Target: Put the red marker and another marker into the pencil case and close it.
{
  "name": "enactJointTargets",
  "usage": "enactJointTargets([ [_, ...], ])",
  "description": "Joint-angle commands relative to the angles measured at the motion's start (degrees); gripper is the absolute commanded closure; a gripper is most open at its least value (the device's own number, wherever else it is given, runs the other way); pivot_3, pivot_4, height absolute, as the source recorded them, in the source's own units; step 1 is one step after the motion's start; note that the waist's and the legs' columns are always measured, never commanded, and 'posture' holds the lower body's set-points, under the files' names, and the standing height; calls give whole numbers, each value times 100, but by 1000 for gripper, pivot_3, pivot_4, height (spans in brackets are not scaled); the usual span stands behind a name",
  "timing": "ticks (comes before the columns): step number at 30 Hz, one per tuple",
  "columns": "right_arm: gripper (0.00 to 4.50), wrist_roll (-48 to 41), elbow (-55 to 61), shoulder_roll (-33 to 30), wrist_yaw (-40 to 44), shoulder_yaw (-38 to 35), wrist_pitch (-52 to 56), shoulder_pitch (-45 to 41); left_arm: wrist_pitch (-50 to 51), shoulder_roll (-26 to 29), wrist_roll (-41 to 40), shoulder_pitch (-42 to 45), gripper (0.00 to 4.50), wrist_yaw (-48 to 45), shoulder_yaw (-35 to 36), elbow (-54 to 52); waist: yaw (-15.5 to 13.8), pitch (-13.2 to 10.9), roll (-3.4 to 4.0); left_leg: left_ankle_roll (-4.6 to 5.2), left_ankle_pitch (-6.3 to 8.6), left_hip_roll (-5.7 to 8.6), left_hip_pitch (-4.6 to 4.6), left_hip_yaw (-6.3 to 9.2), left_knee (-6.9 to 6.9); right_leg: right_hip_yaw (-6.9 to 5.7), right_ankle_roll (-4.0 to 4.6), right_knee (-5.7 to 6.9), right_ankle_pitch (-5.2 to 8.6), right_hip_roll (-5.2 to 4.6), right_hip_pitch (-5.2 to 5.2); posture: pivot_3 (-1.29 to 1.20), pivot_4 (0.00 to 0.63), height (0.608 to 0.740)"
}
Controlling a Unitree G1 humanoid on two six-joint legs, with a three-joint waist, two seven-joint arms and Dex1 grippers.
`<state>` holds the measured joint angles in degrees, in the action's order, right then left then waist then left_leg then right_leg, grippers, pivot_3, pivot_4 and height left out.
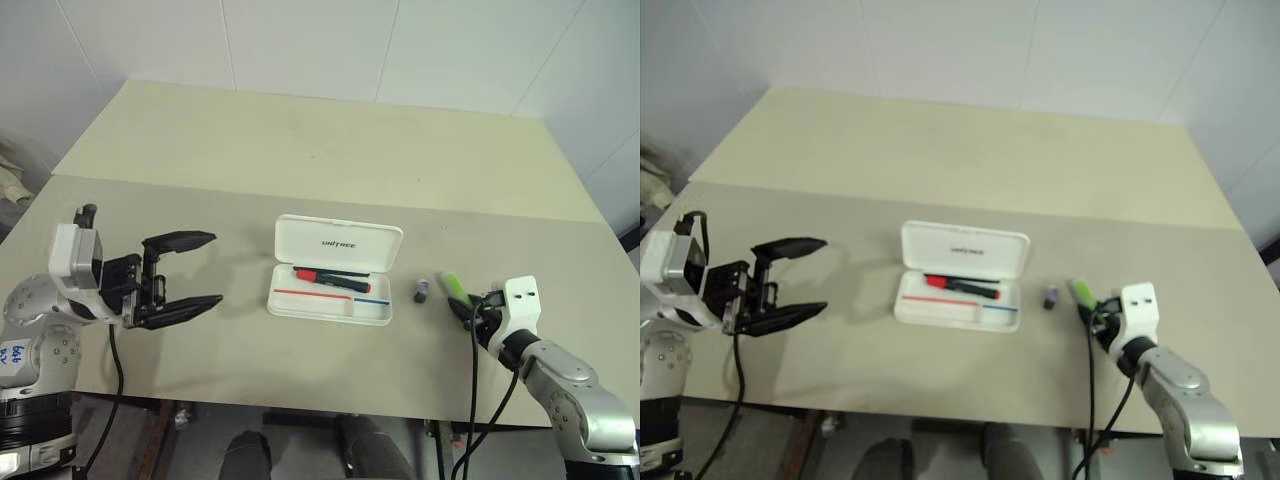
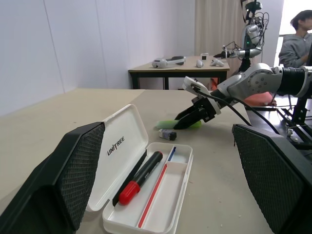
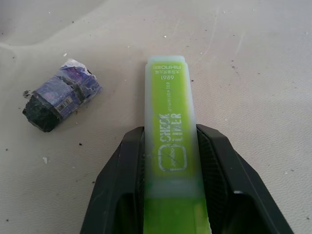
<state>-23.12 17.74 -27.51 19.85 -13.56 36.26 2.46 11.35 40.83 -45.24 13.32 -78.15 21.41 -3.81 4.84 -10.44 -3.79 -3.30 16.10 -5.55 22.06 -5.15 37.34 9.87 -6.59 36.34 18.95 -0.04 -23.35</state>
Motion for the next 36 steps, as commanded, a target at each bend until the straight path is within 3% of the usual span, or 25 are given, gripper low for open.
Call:
enactJointTargets([
  [1,3378,144,-73,-380,14,-313,60,-182,17,-8,-151,57,0,-22,90,-54,2,-7,10,1,0,3,0,-1,0,0,-1,-1,0,-3,0,0,150,740],
  [10,3378,-848,1068,-1152,1022,-463,363,-1042,-15,44,-132,113,0,-201,136,264,68,-46,74,14,-7,11,7,-3,-32,-1,-65,-9,-32,-7,-21,0,150,740],
  [20,3378,-1938,2225,-2359,2088,411,1547,-1363,-541,336,255,252,0,-705,305,1475,26,-53,84,13,3,-7,21,2,-37,-17,-64,-30,-27,2,-26,0,150,740],
  [26,3378,-1575,2085,-2369,2375,1189,1180,-1931,-713,384,295,375,0,-878,349,1833,18,-54,85,12,5,-4,26,-4,-29,-15,-44,-30,-16,-5,-30,0,150,740],
  [30,3378,-778,1454,-1748,2527,2342,519,-2763,-594,278,158,371,0,-846,360,1721,52,-54,86,12,4,-9,25,-5,-26,-15,-38,-25,-14,1,-33,0,150,740],
  [36,3378,-134,937,-940,2746,3321,113,-3506,-538,296,146,83,0,-824,469,1556,60,-57,90,11,5,-12,35,-11,-28,-16,-56,4,-20,5,-59,0,150,740],
])
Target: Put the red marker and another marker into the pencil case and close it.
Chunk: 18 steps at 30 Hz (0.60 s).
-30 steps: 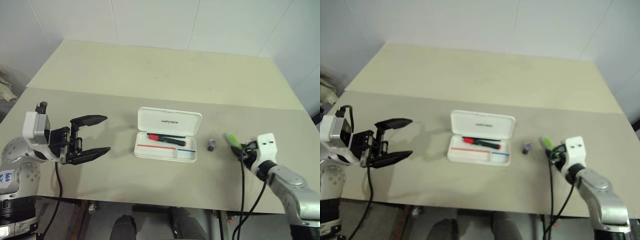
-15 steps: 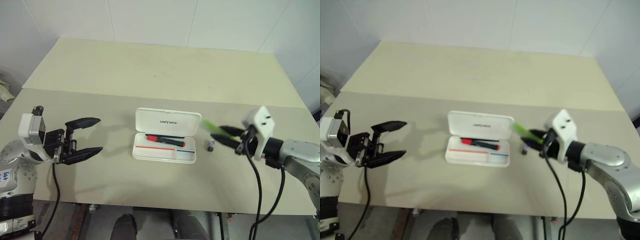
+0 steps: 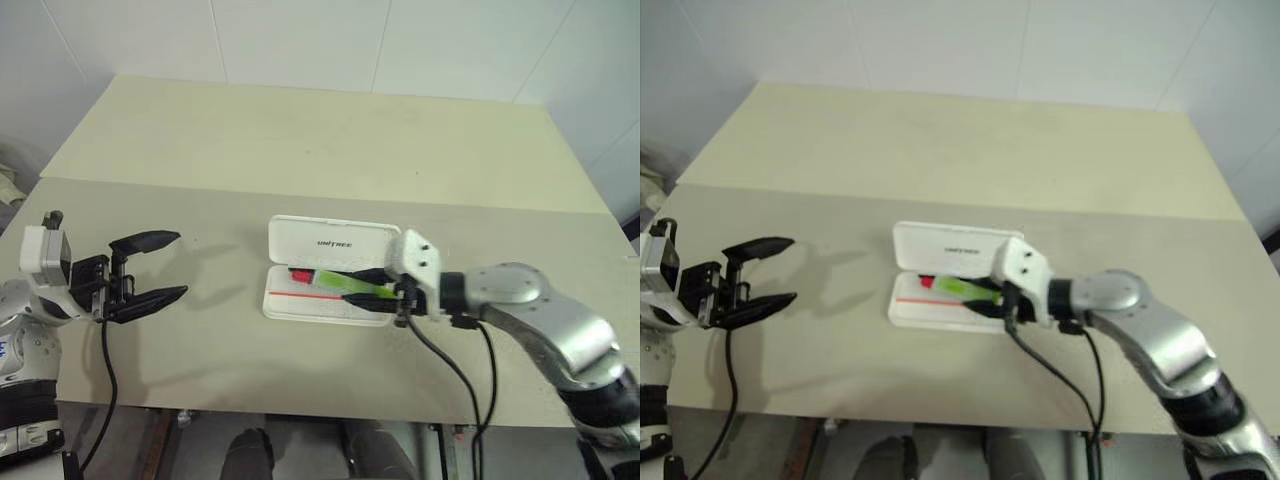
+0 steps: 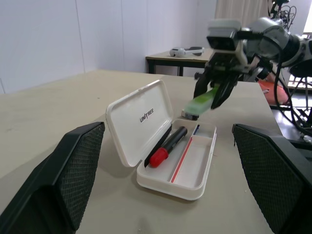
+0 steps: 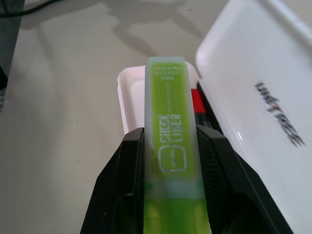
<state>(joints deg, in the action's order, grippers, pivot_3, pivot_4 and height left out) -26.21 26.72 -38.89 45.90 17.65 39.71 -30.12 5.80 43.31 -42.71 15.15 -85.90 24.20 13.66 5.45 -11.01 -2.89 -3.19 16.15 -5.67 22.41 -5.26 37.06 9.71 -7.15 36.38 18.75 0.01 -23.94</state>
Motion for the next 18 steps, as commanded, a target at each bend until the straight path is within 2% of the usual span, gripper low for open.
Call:
enactJointTargets([
  [1,3378,215,22,285,188,283,-237,-317,29,59,-126,-131,0,-46,218,-201,-1,0,0,-1,0,-1,6,-3,1,-2,1,14,4,0,-12,0,150,740],
  [4,3378,404,-112,497,311,540,-285,-490,42,121,-117,-169,0,-93,252,-172,0,0,0,-12,-6,-8,36,-9,9,-15,5,55,7,3,-63,0,150,740],
  [11,3378,948,-731,728,633,943,-685,-684,-147,316,141,-177,0,-536,-33,28,36,1,-1,-22,-12,-13,34,-7,31,-16,9,84,9,13,-65,0,150,740],
  [18,3378,1381,-1363,964,807,980,-1089,-798,-81,262,6,70,0,-301,-101,-207,84,1,-1,-26,-15,-14,32,-4,38,-15,11,103,10,19,-66,0,150,740],
])
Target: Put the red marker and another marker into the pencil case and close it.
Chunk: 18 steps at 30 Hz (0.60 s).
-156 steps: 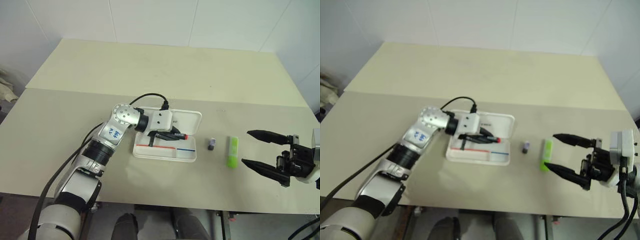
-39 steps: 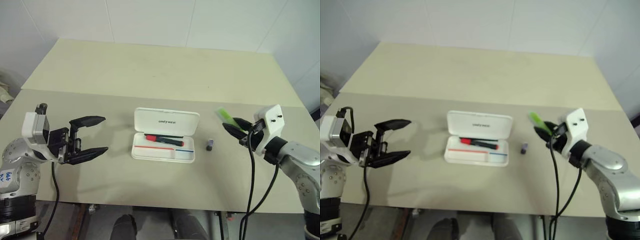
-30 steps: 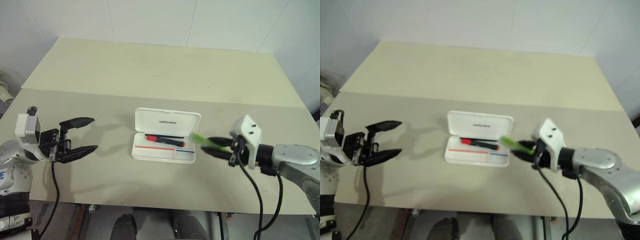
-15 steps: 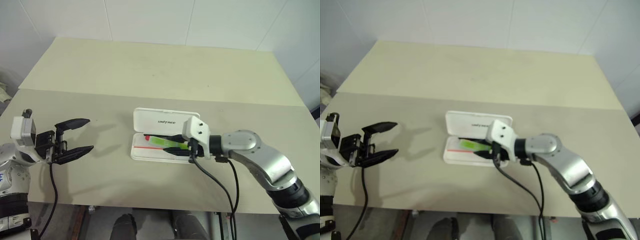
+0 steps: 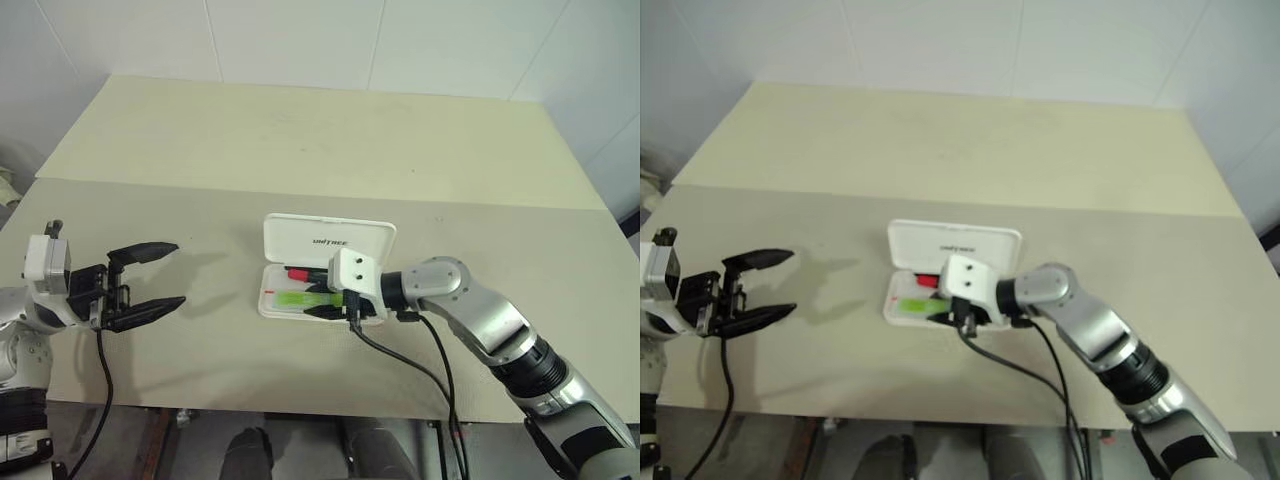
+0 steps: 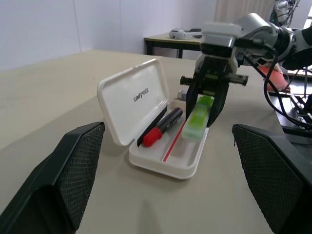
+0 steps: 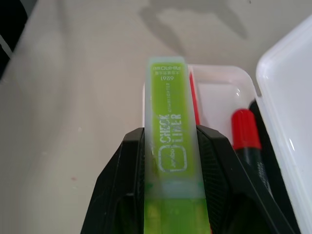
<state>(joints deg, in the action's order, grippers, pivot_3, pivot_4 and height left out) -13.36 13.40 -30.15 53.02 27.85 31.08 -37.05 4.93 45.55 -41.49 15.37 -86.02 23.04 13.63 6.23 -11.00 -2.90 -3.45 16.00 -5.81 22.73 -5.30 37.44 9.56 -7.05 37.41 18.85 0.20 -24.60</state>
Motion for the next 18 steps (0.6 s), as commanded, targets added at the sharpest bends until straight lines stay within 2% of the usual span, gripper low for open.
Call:
enactJointTargets([
  [1,3378,127,-75,125,116,-49,-252,-117,26,35,-125,52,0,-273,11,-238,14,0,0,0,0,0,-2,0,-1,0,0,0,0,0,1,0,150,740],
  [18,3378,438,-313,612,304,-18,-332,-247,98,1,-135,-7,0,-157,-41,-484,32,0,0,-14,-8,-7,-6,1,-5,1,4,10,2,8,-2,0,150,740],
])
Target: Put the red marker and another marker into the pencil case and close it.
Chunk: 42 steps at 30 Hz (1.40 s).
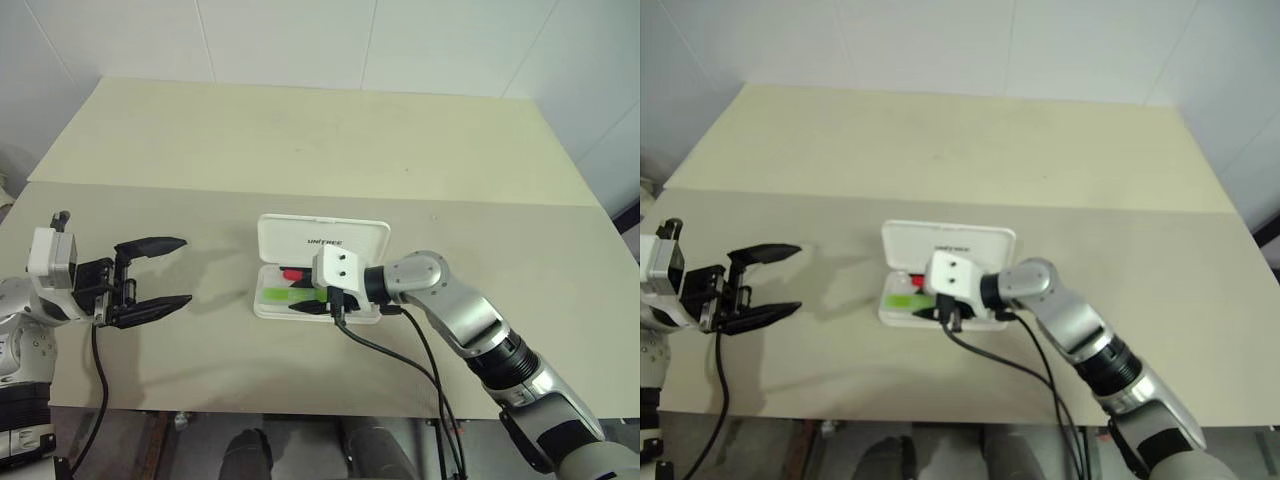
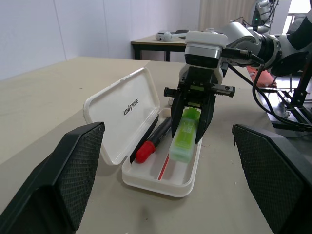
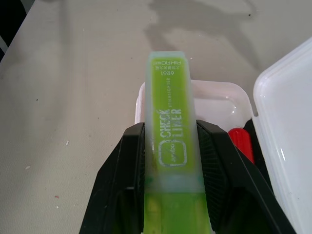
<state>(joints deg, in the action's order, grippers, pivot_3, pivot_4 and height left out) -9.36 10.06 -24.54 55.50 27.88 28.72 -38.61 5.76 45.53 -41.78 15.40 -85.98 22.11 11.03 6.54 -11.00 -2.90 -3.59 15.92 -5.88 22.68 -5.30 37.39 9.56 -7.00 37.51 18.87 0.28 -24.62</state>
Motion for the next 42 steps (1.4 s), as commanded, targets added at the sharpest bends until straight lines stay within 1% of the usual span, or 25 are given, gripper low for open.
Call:
enactJointTargets([
  [1,3378,61,-2,59,63,-18,-101,-89,30,4,-116,-6,0,-152,54,-244,1,0,0,0,0,0,0,0,0,0,0,0,0,0,0,0,150,740],
  [6,3378,102,-57,98,84,-17,-126,-76,122,15,-186,20,0,-125,102,-332,3,0,0,-1,-1,0,-1,-1,0,0,0,0,0,0,0,0,150,740],
  [10,3378,137,-105,123,109,-13,-153,-79,284,-59,-411,124,0,66,217,-446,2,0,0,-2,-1,0,-1,1,-1,0,0,1,0,1,0,0,150,740],
  [11,2630,141,-106,135,116,-17,-151,-77,311,-71,-442,134,0,86,232,-467,2,0,0,-2,-1,0,-1,0,0,0,0,1,0,0,0,0,150,740],
  [12,2403,143,-106,144,120,-23,-151,-74,342,-85,-480,140,0,105,247,-488,2,0,0,-2,-1,0,-1,0,0,0,0,1,0,0,0,0,150,740],
  [15,1379,137,-87,164,146,-40,-147,-63,389,-87,-522,131,0,146,261,-523,2,0,0,-2,-1,0,-1,2,0,0,0,2,0,1,0,0,150,740],
  [16,935,139,-89,174,150,-42,-146,-64,393,-82,-523,130,0,147,260,-521,4,0,0,-2,-1,0,-2,1,0,0,0,2,0,1,0,0,150,740],
  [18,262,158,-103,198,147,-38,-136,-75,400,-85,-527,137,0,155,263,-514,5,0,0,-2,-1,0,-2,1,-1,0,0,3,0,1,0,0,150,740],
  [19,18,167,-106,207,145,-40,-137,-77,399,-96,-524,144,0,165,261,-518,5,0,0,-3,-2,0,-2,1,0,0,0,3,0,1,0,0,150,740],
  [25,18,134,11,163,141,-173,-92,-89,383,-166,-484,228,0,229,239,-524,-1,0,-1,-3,-2,0,-2,1,1,0,0,3,0,0,1,0,150,740],
  [28,18,-36,287,51,193,-358,45,-34,368,-223,-484,284,0,298,258,-539,-1,0,0,-4,-2,0,-2,2,0,0,0,4,0,1,1,0,150,740],
  [31,18,-536,990,-446,321,-1005,482,274,269,-324,-376,369,0,504,221,-562,-27,0,0,-4,-2,1,-2,3,-3,0,0,1,0,0,1,0,150,740],
  [34,18,-971,1464,-780,232,-1671,786,589,312,-359,-369,377,0,551,163,-636,-55,1,-3,-4,-2,2,-1,7,-7,-2,0,-8,0,-2,6,0,150,740],
  [38,18,-1155,1943,-1589,115,-2612,1178,1212,559,-495,-648,437,0,508,102,-878,-67,1,-3,-3,-2,3,-2,7,-8,-1,0,-8,0,-2,8,0,150,740],
  [42,18,-1185,2247,-2073,-369,-3302,1754,1818,425,-638,-607,634,0,297,-16,-729,-81,1,-3,-3,-1,5,-7,6,-7,2,-1,-9,0,-1,12,0,150,740],
])
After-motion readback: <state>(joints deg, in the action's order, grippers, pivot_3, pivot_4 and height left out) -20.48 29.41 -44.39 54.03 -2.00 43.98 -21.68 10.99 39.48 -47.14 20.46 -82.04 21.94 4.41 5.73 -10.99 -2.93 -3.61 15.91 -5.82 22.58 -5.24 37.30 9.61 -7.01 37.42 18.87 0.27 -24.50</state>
